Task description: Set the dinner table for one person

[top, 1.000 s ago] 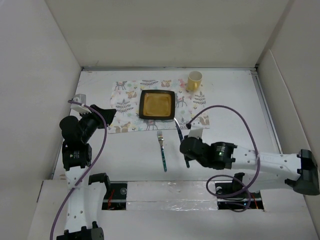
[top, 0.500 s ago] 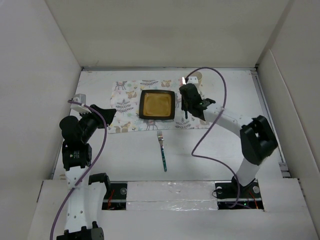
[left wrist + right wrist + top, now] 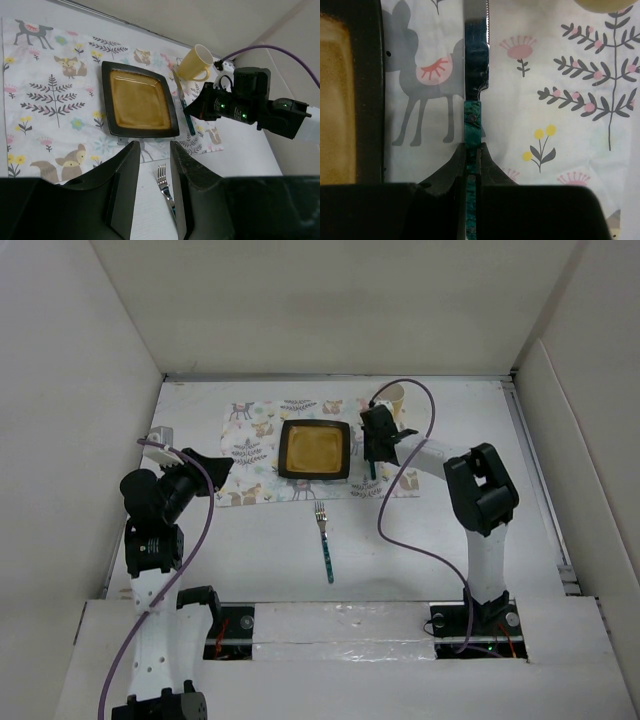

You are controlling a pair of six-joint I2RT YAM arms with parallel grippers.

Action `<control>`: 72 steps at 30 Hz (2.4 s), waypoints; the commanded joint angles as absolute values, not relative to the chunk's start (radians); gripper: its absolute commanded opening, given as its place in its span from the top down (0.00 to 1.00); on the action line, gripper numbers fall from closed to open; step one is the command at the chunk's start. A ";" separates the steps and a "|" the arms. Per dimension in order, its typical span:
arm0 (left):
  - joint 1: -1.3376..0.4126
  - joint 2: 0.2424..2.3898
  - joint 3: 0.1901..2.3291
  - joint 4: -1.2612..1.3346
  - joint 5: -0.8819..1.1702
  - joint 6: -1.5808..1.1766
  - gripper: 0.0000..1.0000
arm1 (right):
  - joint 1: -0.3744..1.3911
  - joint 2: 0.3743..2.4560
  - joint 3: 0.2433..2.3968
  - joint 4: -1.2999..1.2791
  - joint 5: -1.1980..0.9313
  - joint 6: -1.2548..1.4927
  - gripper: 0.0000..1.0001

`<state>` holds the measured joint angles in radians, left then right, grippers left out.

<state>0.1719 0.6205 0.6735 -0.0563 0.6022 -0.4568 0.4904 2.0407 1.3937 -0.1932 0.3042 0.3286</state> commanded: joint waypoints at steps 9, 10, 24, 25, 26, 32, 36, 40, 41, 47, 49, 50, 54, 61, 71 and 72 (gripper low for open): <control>0.176 0.606 0.661 -0.011 0.612 -0.462 0.71 | 0.495 1.922 1.390 -0.155 0.276 0.330 0.57; 0.176 0.603 0.663 -0.011 0.609 -0.462 0.71 | 0.495 1.858 1.381 -0.155 0.285 0.327 0.57; 0.176 0.603 0.663 -0.008 0.607 -0.480 0.54 | 1.101 1.400 0.779 -0.113 0.291 0.451 0.81; 0.176 0.609 0.673 -0.008 0.609 -0.476 0.54 | 1.130 1.423 0.811 -0.151 0.326 0.481 0.71; 0.176 0.614 0.676 -0.011 0.609 -0.474 0.54 | 1.185 1.448 0.827 -0.181 0.336 0.501 0.55; 0.176 0.614 0.678 -0.018 0.601 -0.466 0.54 | 1.253 1.655 0.955 -0.250 0.445 0.541 0.43; 0.176 0.594 0.669 -0.017 0.581 -0.468 0.54 | 1.253 1.729 0.963 -0.229 0.457 0.552 0.48; 0.176 0.601 0.667 -0.017 0.580 -0.482 0.54 | 1.253 1.767 0.974 -0.212 0.430 0.583 1.00; 0.176 0.589 0.664 -0.018 0.551 -0.491 0.54 | 1.271 1.760 0.980 -0.231 0.436 0.587 1.00; 0.176 0.597 0.703 -0.098 0.304 -0.612 0.54 | 1.402 1.631 1.054 -0.244 0.448 0.514 1.00; 0.176 0.592 0.719 -0.113 0.266 -0.623 0.54 | 1.402 1.605 1.115 -0.224 0.414 0.464 1.00; 0.176 0.597 0.727 -0.135 0.238 -0.623 0.54 | 1.378 1.608 1.143 -0.200 0.417 0.445 1.00; 0.176 0.563 0.710 -0.130 0.219 -0.624 0.54 | 1.248 1.774 1.375 -0.130 0.431 0.368 1.00; 0.176 0.548 0.730 -0.160 0.170 -0.647 0.53 | 1.073 2.133 1.865 -0.170 0.457 0.504 1.00; 0.176 0.532 0.736 -0.170 0.183 -0.661 0.46 | 0.983 2.477 2.305 -0.297 0.396 0.721 1.00; 0.176 0.529 0.733 -0.166 0.187 -0.660 0.46 | 0.983 2.524 2.339 -0.313 0.385 0.726 1.00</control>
<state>0.1722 0.5446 0.6945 -0.1928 0.1802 -0.6529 0.9787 2.4897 2.2162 -0.3016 0.3985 0.6552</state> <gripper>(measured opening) 0.536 0.154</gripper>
